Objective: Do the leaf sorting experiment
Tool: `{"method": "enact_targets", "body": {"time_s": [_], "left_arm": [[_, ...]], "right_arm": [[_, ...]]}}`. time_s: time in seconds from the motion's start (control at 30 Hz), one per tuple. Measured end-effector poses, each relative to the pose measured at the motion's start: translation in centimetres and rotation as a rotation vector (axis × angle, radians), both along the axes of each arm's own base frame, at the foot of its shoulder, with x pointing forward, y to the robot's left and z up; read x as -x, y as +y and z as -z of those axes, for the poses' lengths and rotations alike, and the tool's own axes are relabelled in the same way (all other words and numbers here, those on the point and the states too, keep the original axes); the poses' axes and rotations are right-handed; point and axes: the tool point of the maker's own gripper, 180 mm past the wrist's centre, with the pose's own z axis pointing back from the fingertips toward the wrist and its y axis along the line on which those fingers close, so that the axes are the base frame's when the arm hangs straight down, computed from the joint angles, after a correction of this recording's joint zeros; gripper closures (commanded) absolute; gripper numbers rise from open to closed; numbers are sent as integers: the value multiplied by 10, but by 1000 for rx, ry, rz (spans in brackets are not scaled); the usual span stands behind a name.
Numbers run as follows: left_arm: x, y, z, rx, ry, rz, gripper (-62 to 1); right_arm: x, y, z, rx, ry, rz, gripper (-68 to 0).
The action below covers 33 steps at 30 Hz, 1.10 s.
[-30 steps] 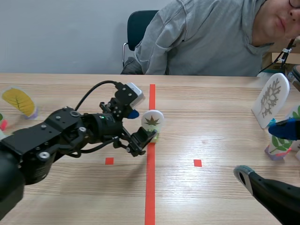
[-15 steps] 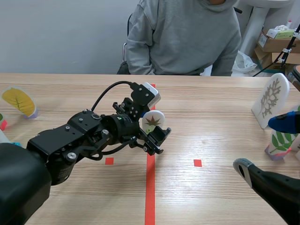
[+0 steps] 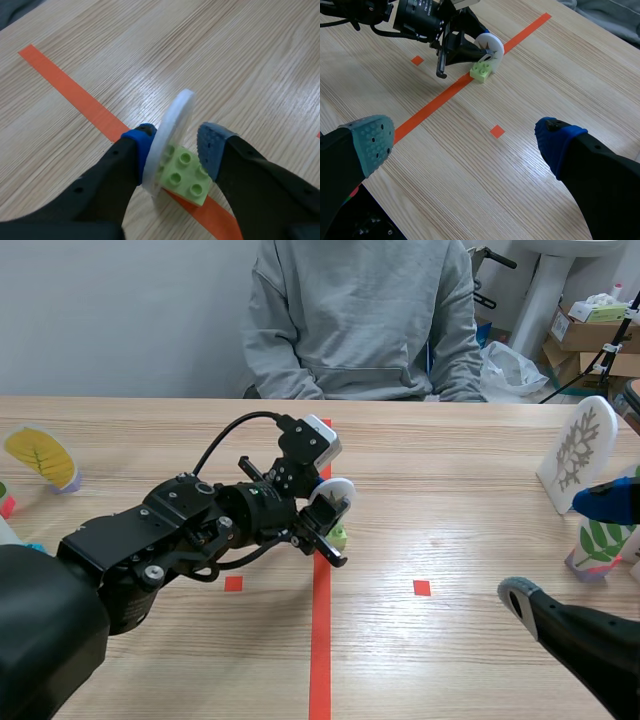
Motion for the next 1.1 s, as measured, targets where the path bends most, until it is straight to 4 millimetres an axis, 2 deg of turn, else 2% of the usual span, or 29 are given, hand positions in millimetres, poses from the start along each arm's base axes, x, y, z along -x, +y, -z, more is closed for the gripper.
{"method": "enact_targets", "body": {"time_s": [0.3, 0.6, 0.7, 0.8, 0.93, 1.1], "left_arm": [[0, 0, -1, 5, -5, 1, -61], [-1, 2, -1, -8, 13, -12, -59], [0, 8, -7, -12, 13, -31, -59], [8, 20, -21, 14, -1, -62, -59], [29, 32, -42, 55, -34, -90, -59], [60, 58, -51, 164, 5, -188, -59]], "right_arm": [[0, 0, 0, 0, 0, 0, -573], [0, 0, 0, 0, 0, 0, -573], [0, 0, 0, 0, 0, 0, -573], [0, 0, 0, 0, 0, 0, -573], [0, 0, 0, 0, 0, 0, -573], [0, 0, 0, 0, 0, 0, -573]]}}
